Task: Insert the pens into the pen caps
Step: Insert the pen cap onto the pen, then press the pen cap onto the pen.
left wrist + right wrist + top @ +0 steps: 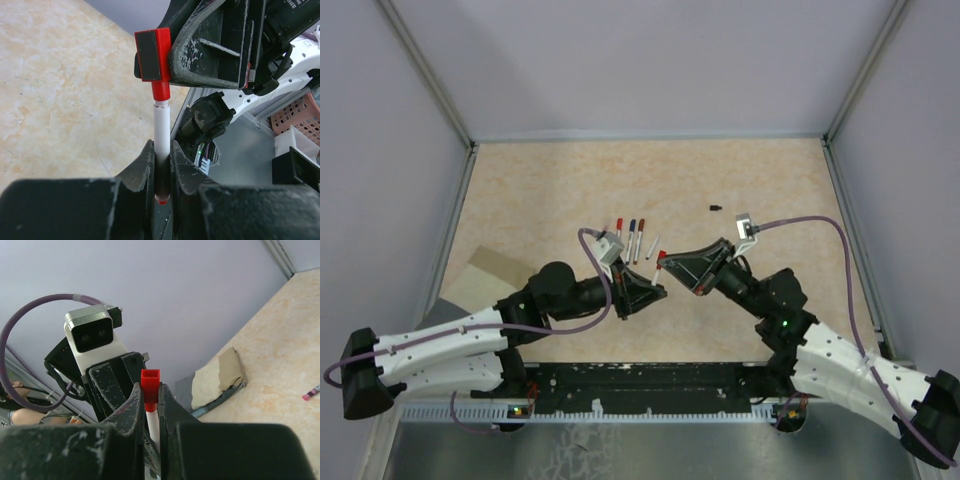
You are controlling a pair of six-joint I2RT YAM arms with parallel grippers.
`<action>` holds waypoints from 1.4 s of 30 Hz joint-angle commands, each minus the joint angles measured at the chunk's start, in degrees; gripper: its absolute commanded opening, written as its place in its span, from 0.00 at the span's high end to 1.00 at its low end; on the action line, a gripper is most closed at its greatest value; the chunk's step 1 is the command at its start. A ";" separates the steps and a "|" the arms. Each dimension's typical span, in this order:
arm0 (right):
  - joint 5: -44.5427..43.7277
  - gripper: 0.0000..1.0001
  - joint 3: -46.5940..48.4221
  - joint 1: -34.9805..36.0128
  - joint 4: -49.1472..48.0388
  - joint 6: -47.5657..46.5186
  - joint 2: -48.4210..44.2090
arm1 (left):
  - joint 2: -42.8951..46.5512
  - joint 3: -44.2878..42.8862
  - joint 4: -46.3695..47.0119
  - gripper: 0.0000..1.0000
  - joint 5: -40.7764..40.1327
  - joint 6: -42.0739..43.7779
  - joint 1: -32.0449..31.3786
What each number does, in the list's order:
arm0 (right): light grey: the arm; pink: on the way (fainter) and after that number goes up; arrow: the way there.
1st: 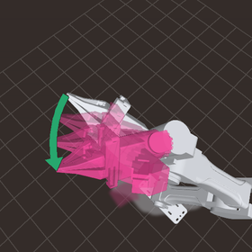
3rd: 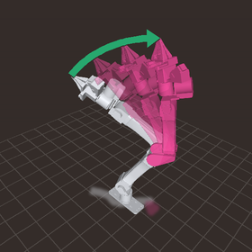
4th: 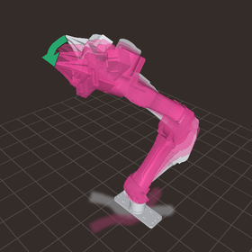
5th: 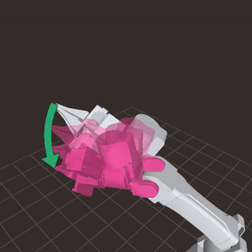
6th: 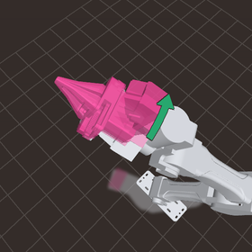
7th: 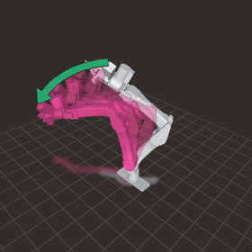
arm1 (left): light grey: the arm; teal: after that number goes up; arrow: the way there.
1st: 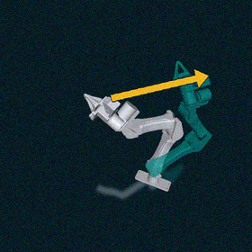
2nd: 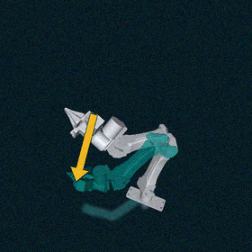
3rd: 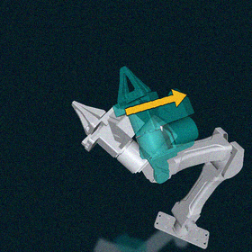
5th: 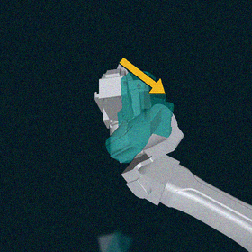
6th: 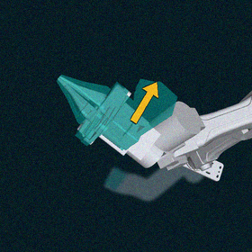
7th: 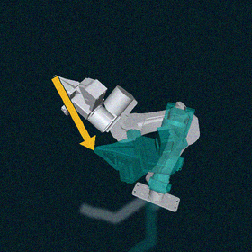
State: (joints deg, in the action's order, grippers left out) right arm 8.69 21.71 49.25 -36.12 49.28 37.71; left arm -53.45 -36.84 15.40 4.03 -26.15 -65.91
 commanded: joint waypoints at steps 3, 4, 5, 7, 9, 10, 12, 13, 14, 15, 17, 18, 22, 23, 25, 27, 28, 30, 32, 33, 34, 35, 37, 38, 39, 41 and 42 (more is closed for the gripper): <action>3.27 1.00 -2.66 -0.19 -5.59 3.46 -0.31 | 0.97 0.31 3.60 1.00 -2.04 0.19 -0.38; 3.65 1.00 -3.25 -0.19 -5.94 3.81 -0.42 | 0.79 0.22 3.85 1.00 -2.14 0.20 -0.37; 4.01 1.00 -3.72 -0.15 -6.13 3.99 -0.44 | 0.52 0.07 4.16 1.00 -2.18 0.20 -0.44; 4.59 1.00 -4.45 0.13 -5.84 4.16 -0.57 | -0.06 -0.13 4.93 1.00 -2.10 0.22 -0.45; 4.90 1.00 -5.03 0.53 -5.40 4.18 -0.90 | -0.44 -0.31 5.35 1.00 -2.10 0.22 -0.45; 4.89 1.00 -5.26 0.80 -5.00 4.20 -1.06 | -0.58 -0.33 5.54 1.00 -2.10 0.20 -0.44; 4.93 1.00 -5.72 0.94 -4.12 4.15 -1.71 | -0.77 -0.42 5.69 1.00 -2.06 0.22 -0.44; 4.80 0.96 -5.80 0.96 -3.56 4.05 -2.32 | -0.88 -0.47 5.70 1.00 -2.09 0.25 -0.45; 4.41 0.92 -5.76 0.95 -2.61 3.78 -2.93 | -0.90 -0.52 5.65 1.00 -2.10 0.29 -0.46; 3.92 0.88 -5.68 0.94 -1.59 3.49 -3.68 | -0.84 -0.49 5.61 1.00 -2.11 0.26 -0.50; 2.99 0.83 -5.21 0.94 0.29 2.75 -5.03 | -0.78 -0.44 5.44 1.00 -2.10 0.22 -0.49; 2.54 0.81 -4.87 0.95 1.27 2.29 -5.55 | -0.70 -0.43 5.36 1.00 -2.18 0.15 -0.52; 1.75 0.75 -3.25 0.93 5.44 0.26 -6.96 | -0.51 -0.24 5.04 1.00 -2.54 -0.01 -0.52; 1.66 0.73 -2.92 0.96 6.36 -0.15 -7.22 | -0.39 -0.25 4.95 1.00 -2.65 -0.04 -0.53; 1.26 0.71 -2.33 0.99 8.17 -0.89 -7.87 | -0.27 -0.23 4.78 1.00 -2.70 -0.04 -0.59; 0.67 0.70 -1.61 0.96 10.37 -1.94 -8.80 | -0.20 -0.25 4.58 1.00 -2.80 -0.04 -0.56; 0.14 0.69 -0.94 0.93 11.83 -2.74 -9.37 | -0.19 -0.25 4.41 1.00 -2.87 -0.04 -0.59; -1.93 0.67 1.17 0.93 16.85 -4.76 -10.67 | -0.03 -0.23 4.17 1.00 -2.93 -0.05 -0.58; -5.22 0.65 4.21 0.96 22.63 -6.45 -11.60 | 0.07 -0.25 3.99 1.00 -2.98 0.01 -0.58; -7.24 0.63 5.93 0.95 25.57 -7.27 -11.79 | 0.09 -0.32 3.90 1.00 -2.97 0.02 -0.54; -8.88 0.60 7.87 0.93 27.91 -8.13 -11.82 | 0.09 -0.34 3.74 1.00 -2.98 0.10 -0.61; -10.21 0.58 9.44 0.95 29.50 -8.77 -11.81 | 0.02 -0.38 3.65 1.00 -2.99 0.13 -0.62; -12.98 0.53 12.36 0.92 31.81 -9.00 -11.36 | -0.04 -0.49 3.36 1.00 -2.98 0.14 -0.59; -13.98 0.51 13.64 0.93 32.83 -8.94 -10.78 | -0.07 -0.51 3.25 1.00 -2.91 0.14 -0.62; -15.03 0.49 15.19 0.93 33.82 -8.94 -9.98 | -0.15 -0.51 3.24 1.00 -2.90 0.09 -0.58; -16.13 0.46 18.57 0.96 35.60 -8.69 -7.73 | -0.27 -0.62 2.96 1.00 -3.01 -0.11 -0.61; -16.41 0.45 20.14 0.93 36.52 -8.65 -6.41 | -0.41 -0.74 2.73 1.00 -3.06 -0.13 -0.60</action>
State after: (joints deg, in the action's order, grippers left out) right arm -2.68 35.22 49.76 -4.34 42.35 27.81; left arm -54.28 -36.42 17.63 1.50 -26.15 -66.54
